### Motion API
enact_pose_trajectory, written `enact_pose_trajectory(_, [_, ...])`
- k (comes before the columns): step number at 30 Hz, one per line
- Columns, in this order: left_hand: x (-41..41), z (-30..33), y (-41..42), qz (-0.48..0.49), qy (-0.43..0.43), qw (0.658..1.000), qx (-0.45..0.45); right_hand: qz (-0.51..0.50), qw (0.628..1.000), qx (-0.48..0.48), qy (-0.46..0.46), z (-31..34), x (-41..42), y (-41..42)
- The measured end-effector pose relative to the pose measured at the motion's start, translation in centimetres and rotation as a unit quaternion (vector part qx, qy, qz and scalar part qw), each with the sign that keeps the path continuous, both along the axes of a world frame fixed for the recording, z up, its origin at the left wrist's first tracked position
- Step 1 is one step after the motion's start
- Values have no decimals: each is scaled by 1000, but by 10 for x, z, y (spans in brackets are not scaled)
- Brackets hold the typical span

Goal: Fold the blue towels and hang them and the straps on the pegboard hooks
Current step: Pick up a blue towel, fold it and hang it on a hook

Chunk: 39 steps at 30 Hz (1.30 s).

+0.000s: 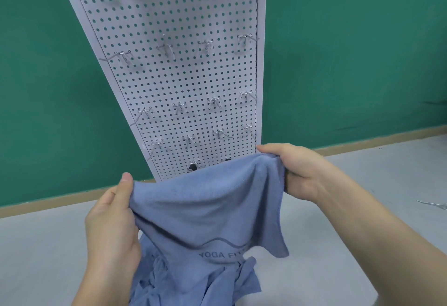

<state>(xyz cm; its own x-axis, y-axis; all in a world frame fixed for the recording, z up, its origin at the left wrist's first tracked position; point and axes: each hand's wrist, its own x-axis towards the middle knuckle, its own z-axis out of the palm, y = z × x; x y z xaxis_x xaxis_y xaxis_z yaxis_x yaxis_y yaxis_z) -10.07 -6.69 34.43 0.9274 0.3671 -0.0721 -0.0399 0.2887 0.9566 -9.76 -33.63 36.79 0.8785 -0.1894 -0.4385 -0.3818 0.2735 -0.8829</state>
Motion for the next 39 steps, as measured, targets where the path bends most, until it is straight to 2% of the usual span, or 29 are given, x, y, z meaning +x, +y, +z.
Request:
enact_pose_trajectory(7, [0, 1, -2, -4, -2, 1000, -19, -42, 995, -61, -60, -3, 4, -3])
enact_pose_trajectory(11, [1, 0, 1, 3, -4, 1000, -19, -58, 976, -170, -120, -11, 8, -5])
enact_pose_trajectory(16, [2, -1, 3, -4, -14, 1000, -10, -47, 961, -216, -168, -20, 14, -8])
enact_pose_trajectory(22, [9, -8, 12, -63, 2, 993, 102, -42, 949, -269, -160, -14, 11, -13])
enact_pose_trajectory(26, [15, -14, 19, -64, 34, 982, 173, -41, 895, -421, -142, -10, 8, -20])
enact_pose_trajectory(29, [17, -14, 19, -80, 48, 984, 151, -20, 879, -462, -119, -13, 13, -30])
enact_pose_trajectory(32, [15, -10, 10, -166, 55, 983, 57, -24, 911, -400, -100, -13, 19, -39])
enact_pose_trajectory(35, [10, -8, 4, -262, 29, 965, -10, -27, 970, -236, -48, -6, 21, -42])
enact_pose_trajectory(37, [8, -9, 0, -292, 7, 956, -4, 28, 986, -152, -57, -3, 21, -46])
enact_pose_trajectory(39, [6, -12, -6, -276, -2, 960, 40, 77, 987, -109, -92, -3, 19, -50])
